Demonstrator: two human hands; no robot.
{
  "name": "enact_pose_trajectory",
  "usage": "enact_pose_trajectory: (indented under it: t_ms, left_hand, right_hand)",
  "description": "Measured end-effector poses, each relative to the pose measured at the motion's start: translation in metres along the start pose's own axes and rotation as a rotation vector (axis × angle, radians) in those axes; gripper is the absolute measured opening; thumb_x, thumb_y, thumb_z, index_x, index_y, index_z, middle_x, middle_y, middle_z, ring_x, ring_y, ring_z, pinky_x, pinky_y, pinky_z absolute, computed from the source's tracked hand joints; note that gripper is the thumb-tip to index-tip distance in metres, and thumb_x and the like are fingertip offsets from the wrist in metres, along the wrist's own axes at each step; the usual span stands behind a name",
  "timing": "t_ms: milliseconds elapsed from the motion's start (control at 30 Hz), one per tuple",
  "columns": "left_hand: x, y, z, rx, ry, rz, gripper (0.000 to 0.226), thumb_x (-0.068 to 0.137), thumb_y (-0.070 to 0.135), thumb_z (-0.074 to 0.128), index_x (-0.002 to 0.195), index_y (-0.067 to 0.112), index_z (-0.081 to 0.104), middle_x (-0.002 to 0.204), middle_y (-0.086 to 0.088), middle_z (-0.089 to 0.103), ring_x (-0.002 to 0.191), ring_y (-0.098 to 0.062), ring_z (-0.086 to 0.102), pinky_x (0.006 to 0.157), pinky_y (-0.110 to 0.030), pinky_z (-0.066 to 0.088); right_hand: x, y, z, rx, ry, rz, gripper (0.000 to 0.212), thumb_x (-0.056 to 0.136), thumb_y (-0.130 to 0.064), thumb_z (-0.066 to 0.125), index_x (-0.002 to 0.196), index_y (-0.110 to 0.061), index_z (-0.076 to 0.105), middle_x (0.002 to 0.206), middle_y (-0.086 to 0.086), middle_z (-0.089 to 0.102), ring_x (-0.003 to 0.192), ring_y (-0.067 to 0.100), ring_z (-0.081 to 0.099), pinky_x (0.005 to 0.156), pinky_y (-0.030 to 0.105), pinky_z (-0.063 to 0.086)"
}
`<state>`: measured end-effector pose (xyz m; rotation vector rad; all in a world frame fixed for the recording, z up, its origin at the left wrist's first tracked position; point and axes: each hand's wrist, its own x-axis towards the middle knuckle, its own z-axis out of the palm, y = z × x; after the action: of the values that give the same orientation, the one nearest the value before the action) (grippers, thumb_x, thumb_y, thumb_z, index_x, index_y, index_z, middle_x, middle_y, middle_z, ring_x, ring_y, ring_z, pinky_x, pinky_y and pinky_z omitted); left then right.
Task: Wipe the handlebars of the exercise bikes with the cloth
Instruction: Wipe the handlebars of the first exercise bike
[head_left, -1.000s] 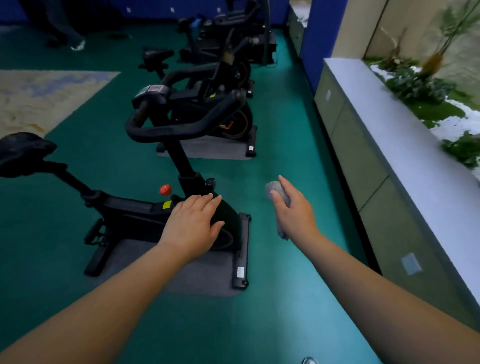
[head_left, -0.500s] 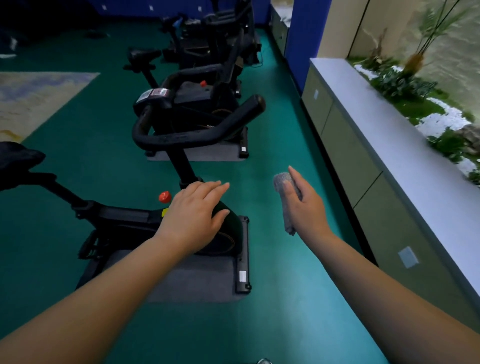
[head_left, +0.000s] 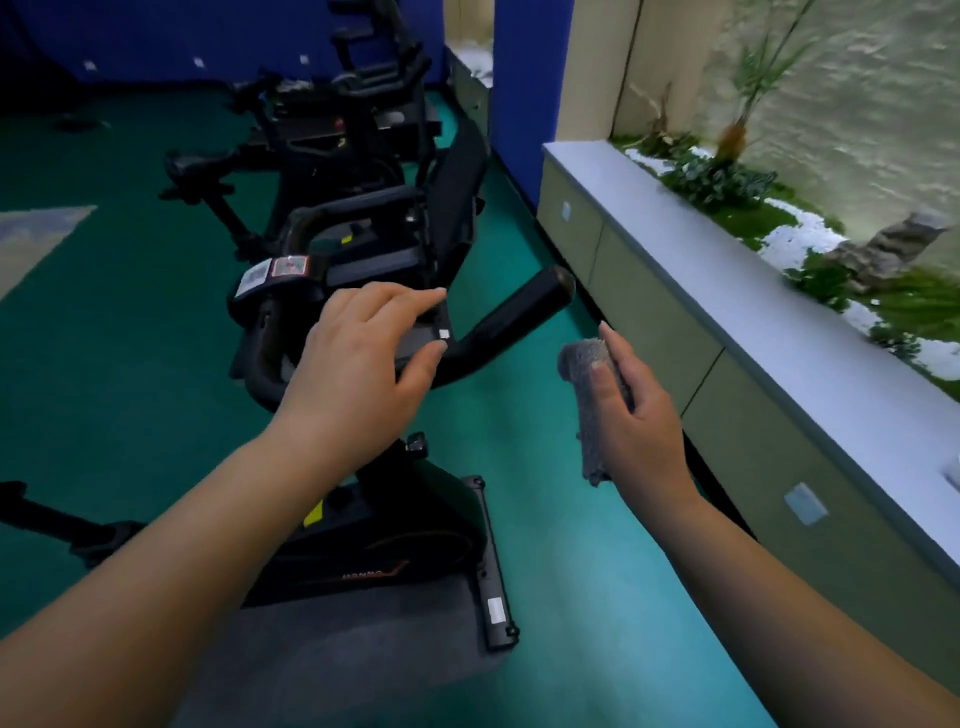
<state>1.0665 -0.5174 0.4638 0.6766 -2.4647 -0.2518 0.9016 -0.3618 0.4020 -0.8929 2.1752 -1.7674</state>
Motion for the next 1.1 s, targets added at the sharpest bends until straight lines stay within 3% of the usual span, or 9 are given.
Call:
enact_pose_trajectory:
  t_ms: [233,367,467,633,733,800,933,1100]
  left_hand:
    - [0.066,-0.053,-0.006,-0.140,-0.184,0.309,0.045,0.088,0.031,0.060,0.132,0.028,0.051,0.121,0.008,0.050,0.112,-0.014,0.041,0.095,-0.023,0.029]
    - [0.090,-0.062,-0.007,-0.200,-0.186,0.469,0.050,0.084,0.028,0.067,0.131,0.026,0.052,0.119,0.004,0.049,0.109,-0.016,0.044,0.092,-0.026,0.036]
    - [0.106,-0.060,-0.005,-0.191,-0.132,0.587,0.053,0.079,0.027,0.071,0.129,0.019,0.055,0.121,-0.002,0.051,0.108,-0.024,0.047,0.093,-0.036,0.042]
    - [0.131,-0.061,0.005,0.026,-0.130,0.814,0.053,0.079,0.038,0.069,0.127,0.017,0.058,0.135,-0.003,0.053,0.124,-0.028,0.045,0.101,-0.047,0.039]
    - [0.138,-0.063,0.007,0.020,-0.194,0.822,0.051,0.081,0.042,0.066,0.128,0.023,0.056,0.138,0.003,0.051,0.134,-0.024,0.037,0.109,-0.049,0.031]
    - [0.140,-0.064,0.010,-0.021,-0.192,0.835,0.047,0.081,0.038,0.067,0.126,0.025,0.058,0.136,0.005,0.053,0.134,-0.022,0.038,0.111,-0.047,0.027]
    - [0.150,-0.065,0.018,-0.143,-0.206,0.855,0.040,0.081,0.032,0.068,0.120,0.024,0.062,0.129,0.007,0.059,0.130,-0.019,0.043,0.110,-0.039,0.030]
    - [0.163,-0.072,0.026,-0.252,-0.233,0.922,0.040,0.082,0.030,0.066,0.121,0.025,0.061,0.127,0.010,0.059,0.130,-0.013,0.040,0.107,-0.024,0.024]
  right_hand:
    - [-0.014,-0.034,0.040,-0.010,0.356,0.047,0.040,0.098,-0.037,0.045,0.137,-0.044,0.042,0.115,-0.042,0.041,0.113,0.000,0.051,0.097,0.041,0.048]
    - [-0.027,-0.052,0.056,0.022,0.497,0.046,0.039,0.098,-0.036,0.046,0.135,-0.045,0.043,0.126,-0.027,0.050,0.114,-0.003,0.052,0.096,0.038,0.050]
    - [-0.032,-0.062,0.059,0.007,0.561,0.042,0.039,0.096,-0.035,0.046,0.135,-0.043,0.045,0.131,-0.022,0.050,0.113,-0.011,0.049,0.093,0.026,0.047]
    - [-0.027,-0.074,0.058,-0.018,0.599,-0.020,0.039,0.098,-0.031,0.044,0.137,-0.032,0.048,0.127,-0.027,0.049,0.109,-0.019,0.048,0.083,0.009,0.046]
    - [-0.019,-0.077,0.061,-0.106,0.576,-0.085,0.040,0.098,-0.033,0.044,0.138,-0.033,0.046,0.128,-0.030,0.046,0.114,-0.022,0.041,0.088,0.001,0.037]
    - [-0.013,-0.079,0.067,-0.208,0.558,-0.113,0.041,0.098,-0.034,0.045,0.139,-0.034,0.044,0.118,-0.031,0.046,0.106,-0.024,0.042,0.084,-0.002,0.034]
    - [0.004,-0.075,0.077,-0.429,0.598,-0.135,0.051,0.094,-0.038,0.046,0.144,-0.030,0.037,0.091,-0.006,0.044,0.084,-0.004,0.046,0.074,0.003,0.033]
    - [-0.007,-0.058,0.117,-0.652,0.552,-0.246,0.050,0.092,-0.031,0.053,0.139,-0.020,0.043,0.086,0.002,0.042,0.075,0.007,0.037,0.074,0.005,0.032]
